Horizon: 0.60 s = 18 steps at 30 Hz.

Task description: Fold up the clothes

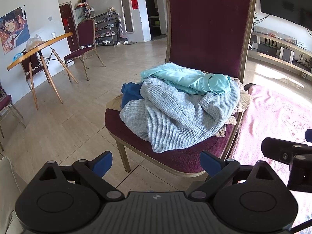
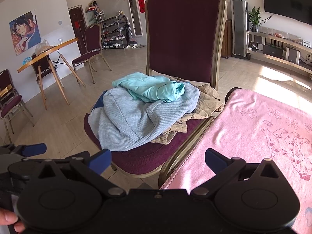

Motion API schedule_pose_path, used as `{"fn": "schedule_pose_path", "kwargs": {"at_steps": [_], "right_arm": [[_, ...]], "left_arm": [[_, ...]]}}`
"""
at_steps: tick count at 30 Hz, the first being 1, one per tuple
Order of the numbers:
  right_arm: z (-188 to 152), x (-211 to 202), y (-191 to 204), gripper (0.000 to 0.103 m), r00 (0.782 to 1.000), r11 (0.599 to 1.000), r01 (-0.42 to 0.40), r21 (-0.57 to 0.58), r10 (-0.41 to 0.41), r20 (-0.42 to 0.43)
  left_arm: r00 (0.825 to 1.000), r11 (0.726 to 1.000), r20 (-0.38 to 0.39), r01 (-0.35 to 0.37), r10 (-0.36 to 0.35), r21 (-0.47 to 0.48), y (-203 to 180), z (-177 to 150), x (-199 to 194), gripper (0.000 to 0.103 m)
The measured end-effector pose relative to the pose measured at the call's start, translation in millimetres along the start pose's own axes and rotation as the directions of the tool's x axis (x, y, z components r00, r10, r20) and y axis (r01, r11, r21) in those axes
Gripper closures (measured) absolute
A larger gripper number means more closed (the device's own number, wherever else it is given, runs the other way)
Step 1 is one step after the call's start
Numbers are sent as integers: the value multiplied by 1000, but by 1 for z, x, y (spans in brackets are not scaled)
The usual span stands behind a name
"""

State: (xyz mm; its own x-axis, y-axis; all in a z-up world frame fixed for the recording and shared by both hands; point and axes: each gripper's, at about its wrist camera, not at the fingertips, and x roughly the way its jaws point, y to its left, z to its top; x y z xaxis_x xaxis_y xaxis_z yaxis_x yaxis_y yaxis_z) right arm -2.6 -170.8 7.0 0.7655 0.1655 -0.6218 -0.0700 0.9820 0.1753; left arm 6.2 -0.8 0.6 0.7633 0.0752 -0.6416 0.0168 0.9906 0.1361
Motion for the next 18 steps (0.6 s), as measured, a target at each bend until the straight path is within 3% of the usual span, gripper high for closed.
{"fn": "schedule_pose_path", "kwargs": {"at_steps": [18], "right_arm": [[0,3,-2,0,1000,1000,9,-6,-9,-12]], "left_arm": [[1000,1000,-10,10,-10,-7,1,-1,6,6]]}}
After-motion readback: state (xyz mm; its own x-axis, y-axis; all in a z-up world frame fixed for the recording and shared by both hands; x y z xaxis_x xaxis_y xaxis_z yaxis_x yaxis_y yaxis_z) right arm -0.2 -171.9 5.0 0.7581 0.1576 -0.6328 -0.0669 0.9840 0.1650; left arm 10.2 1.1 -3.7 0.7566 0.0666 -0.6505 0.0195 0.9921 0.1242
